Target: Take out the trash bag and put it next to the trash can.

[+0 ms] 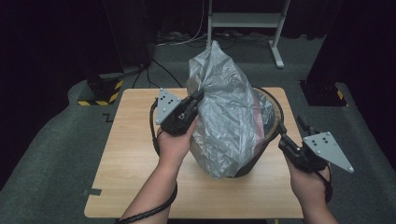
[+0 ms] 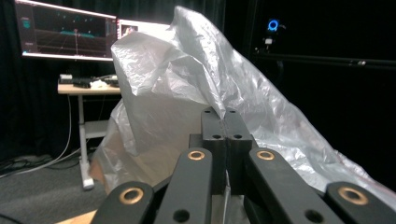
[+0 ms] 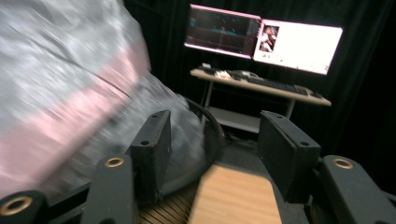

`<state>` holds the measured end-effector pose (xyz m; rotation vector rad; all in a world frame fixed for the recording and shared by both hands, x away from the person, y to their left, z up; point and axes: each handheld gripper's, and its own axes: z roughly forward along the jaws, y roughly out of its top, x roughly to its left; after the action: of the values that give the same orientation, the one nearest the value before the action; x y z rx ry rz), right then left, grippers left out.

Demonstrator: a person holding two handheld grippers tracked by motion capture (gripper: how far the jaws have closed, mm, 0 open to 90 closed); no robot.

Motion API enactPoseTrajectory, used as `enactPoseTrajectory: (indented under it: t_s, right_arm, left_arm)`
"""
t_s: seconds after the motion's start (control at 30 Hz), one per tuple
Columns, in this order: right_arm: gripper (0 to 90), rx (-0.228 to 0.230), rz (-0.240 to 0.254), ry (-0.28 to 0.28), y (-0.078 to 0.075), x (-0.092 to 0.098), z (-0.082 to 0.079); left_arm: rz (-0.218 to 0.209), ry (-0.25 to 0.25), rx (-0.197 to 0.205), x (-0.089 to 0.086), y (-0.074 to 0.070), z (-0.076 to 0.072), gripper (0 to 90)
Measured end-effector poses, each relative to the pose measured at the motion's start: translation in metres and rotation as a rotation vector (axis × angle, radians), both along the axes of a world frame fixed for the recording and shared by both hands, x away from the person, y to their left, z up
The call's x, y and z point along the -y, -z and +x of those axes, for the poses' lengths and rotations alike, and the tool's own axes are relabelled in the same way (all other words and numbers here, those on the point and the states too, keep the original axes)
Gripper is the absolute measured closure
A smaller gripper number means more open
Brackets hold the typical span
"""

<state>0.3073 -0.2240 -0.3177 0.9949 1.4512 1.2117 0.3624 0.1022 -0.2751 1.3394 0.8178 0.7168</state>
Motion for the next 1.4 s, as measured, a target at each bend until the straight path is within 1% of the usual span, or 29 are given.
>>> enactPoseTrajectory:
  t_s: [0.03,0.17,0.23,0.3,0.4,0.5,0.57,0.63,0.7,0.73,0.77,0.8,0.87,0.9,1.0,1.03,1.07,1.13,1.2,1.23,1.3,1.4]
  right_arm:
    - [43.2,-0.004,0.001,0.007,0.002,0.003,0.000]
    - [40.9,-0.020,0.003,0.036,0.011,0.016,0.001]
    - [39.6,-0.037,0.004,0.046,0.017,0.021,0.001]
    - [38.6,-0.050,0.000,0.052,0.023,0.024,0.000]
    - [38.6,-0.069,0.002,0.050,0.033,0.027,-0.001]
    - [37.1,-0.103,-0.015,0.051,0.048,0.028,0.001]
    - [35.1,-0.121,-0.018,0.051,0.058,0.030,0.003]
    - [32.6,-0.143,-0.024,0.057,0.071,0.033,0.006]
    - [31.6,-0.168,-0.025,0.068,0.082,0.036,0.010]
    - [31.6,-0.170,-0.027,0.069,0.086,0.038,0.011]
    - [31.5,-0.171,-0.021,0.064,0.091,0.041,0.013]
    - [30.3,-0.178,-0.001,0.053,0.097,0.046,0.016]
    - [28.0,-0.212,0.021,0.059,0.105,0.051,0.020]
    - [27.2,-0.237,0.032,0.060,0.111,0.054,0.024]
    - [23.5,-0.284,0.025,0.074,0.123,0.058,0.030]
    - [22.7,-0.292,0.025,0.076,0.126,0.058,0.031]
    - [19.7,-0.310,0.031,0.068,0.130,0.058,0.032]
    - [14.8,-0.341,0.042,0.067,0.136,0.058,0.035]
    - [15.1,-0.368,0.038,0.089,0.139,0.056,0.036]
    - [15.1,-0.372,0.032,0.093,0.140,0.055,0.037]
    - [15.0,-0.363,0.027,0.086,0.140,0.054,0.036]
    - [15.0,-0.355,0.017,0.081,0.139,0.052,0.035]
  left_arm:
    - [0.001,-0.001,0.012,0.001,-0.002,0.000,89.4]
    - [-0.006,0.001,0.038,0.004,-0.007,-0.002,89.5]
    - [-0.013,0.002,0.053,0.005,-0.010,-0.003,89.5]
    - [-0.019,0.005,0.071,0.005,-0.013,-0.005,89.5]
    - [-0.017,0.007,0.093,0.006,-0.017,-0.008,89.5]
    - [-0.025,0.011,0.125,0.008,-0.024,-0.014,89.5]
    - [-0.025,0.011,0.148,0.009,-0.028,-0.018,89.5]
    - [-0.039,0.016,0.168,0.009,-0.032,-0.021,89.5]
    - [-0.044,0.014,0.186,0.009,-0.036,-0.024,89.5]
    - [-0.047,0.013,0.194,0.009,-0.038,-0.025,89.5]
    - [-0.054,0.011,0.205,0.008,-0.040,-0.027,89.5]
    - [-0.062,0.011,0.209,0.008,-0.042,-0.028,89.5]
    - [-0.066,0.006,0.228,0.006,-0.045,-0.029,89.5]
    - [-0.073,0.008,0.231,0.006,-0.046,-0.029,89.5]
    - [-0.089,0.021,0.244,0.005,-0.050,-0.028,89.5]
    - [-0.094,0.024,0.261,0.004,-0.052,-0.029,89.5]
    - [-0.097,0.024,0.268,0.003,-0.053,-0.029,89.5]
    - [-0.113,0.023,0.284,0.001,-0.058,-0.030,89.5]
    - [-0.126,0.020,0.301,-0.002,-0.064,-0.031,89.5]
    - [-0.121,0.015,0.309,-0.003,-0.066,-0.032,89.5]
    - [-0.123,0.002,0.331,-0.007,-0.072,-0.035,89.5]
    - [-0.128,-0.018,0.346,-0.015,-0.078,-0.038,89.5]
